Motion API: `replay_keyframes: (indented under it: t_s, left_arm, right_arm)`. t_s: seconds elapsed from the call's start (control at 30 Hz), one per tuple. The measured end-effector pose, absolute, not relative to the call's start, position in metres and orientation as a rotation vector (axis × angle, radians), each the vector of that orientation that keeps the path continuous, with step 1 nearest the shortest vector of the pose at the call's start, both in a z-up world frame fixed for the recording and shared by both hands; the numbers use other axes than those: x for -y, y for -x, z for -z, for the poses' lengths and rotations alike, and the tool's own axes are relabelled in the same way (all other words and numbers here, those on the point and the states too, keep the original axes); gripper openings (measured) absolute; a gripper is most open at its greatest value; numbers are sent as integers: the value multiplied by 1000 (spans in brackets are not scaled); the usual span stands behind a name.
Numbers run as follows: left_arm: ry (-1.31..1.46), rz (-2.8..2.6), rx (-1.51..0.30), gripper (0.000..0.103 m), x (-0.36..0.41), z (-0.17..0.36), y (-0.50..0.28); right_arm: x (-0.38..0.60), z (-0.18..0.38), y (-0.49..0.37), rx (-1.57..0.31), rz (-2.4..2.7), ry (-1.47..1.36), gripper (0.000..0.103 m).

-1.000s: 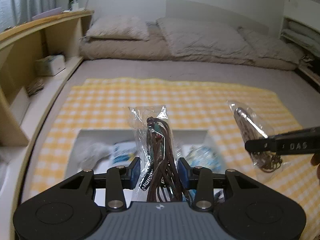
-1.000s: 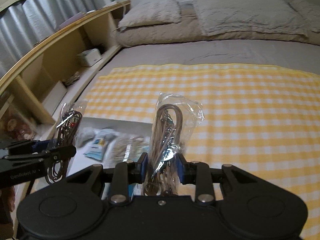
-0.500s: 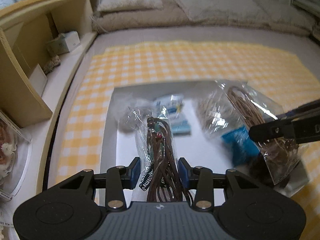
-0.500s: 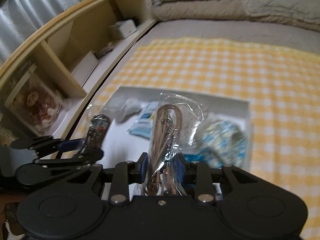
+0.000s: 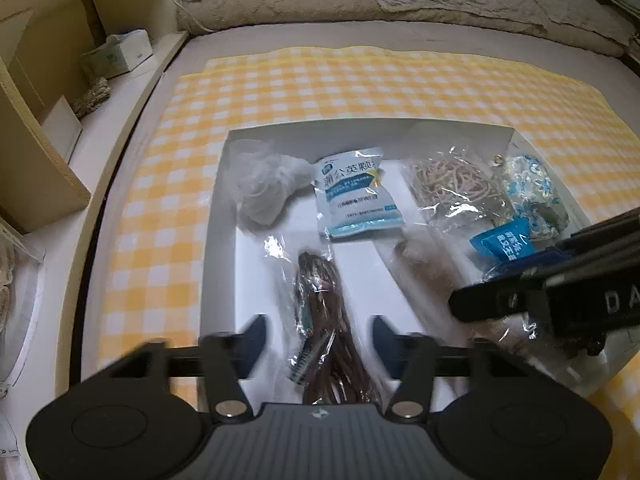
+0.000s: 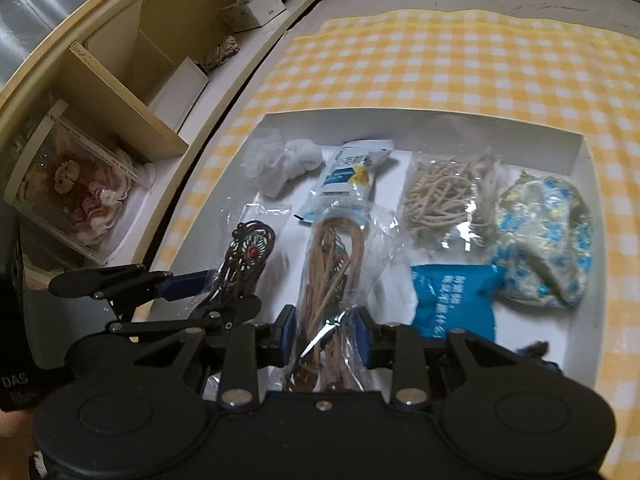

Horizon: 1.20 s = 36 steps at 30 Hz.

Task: Organize soft objects
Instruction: 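Lower both cable bags into the box and open both grippers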

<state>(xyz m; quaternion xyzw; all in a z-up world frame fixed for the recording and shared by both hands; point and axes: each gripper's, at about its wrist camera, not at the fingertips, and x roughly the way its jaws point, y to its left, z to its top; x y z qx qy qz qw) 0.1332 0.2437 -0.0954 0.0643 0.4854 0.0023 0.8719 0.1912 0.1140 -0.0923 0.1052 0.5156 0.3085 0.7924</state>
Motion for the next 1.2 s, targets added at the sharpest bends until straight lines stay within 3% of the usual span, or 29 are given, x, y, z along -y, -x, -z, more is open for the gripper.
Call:
replay_keyframes:
  t_s: [0.03, 0.13, 0.37, 0.4, 0.5, 0.6, 0.9, 1.2]
  left_arm:
    - [-134, -4, -1011, 77, -244, 95, -134]
    - [-117, 5, -1012, 81, -244, 93, -131]
    - [-106, 26, -1020, 88, -240, 92, -126]
    - [-103, 28, -1017, 88, -240, 91, -125]
    - [-87, 29, -1002, 88, -241, 86, -122]
    - [-79, 37, -997, 88, -241, 85, -122]
    - [-85, 57, -1009, 88, -241, 87, -123]
    - [-68, 41, -1002, 88, -242, 81, -118]
  right_arm:
    - [-116, 93, -192, -1115, -677, -229, 40]
    - [-121, 94, -192, -1120, -674, -216, 56]
    - [-113, 92, -193, -1127, -657, -204, 56]
    - [-111, 91, -193, -1118, -653, -194, 52]
    - [-108, 85, -191, -1083, -646, -177, 24]
    - [-109, 81, -190, -1055, -670, -161, 17]
    - [-123, 113, -185, -1158, -668, -49, 14]
    - [-113, 95, -186, -1119, -682, -87, 18]
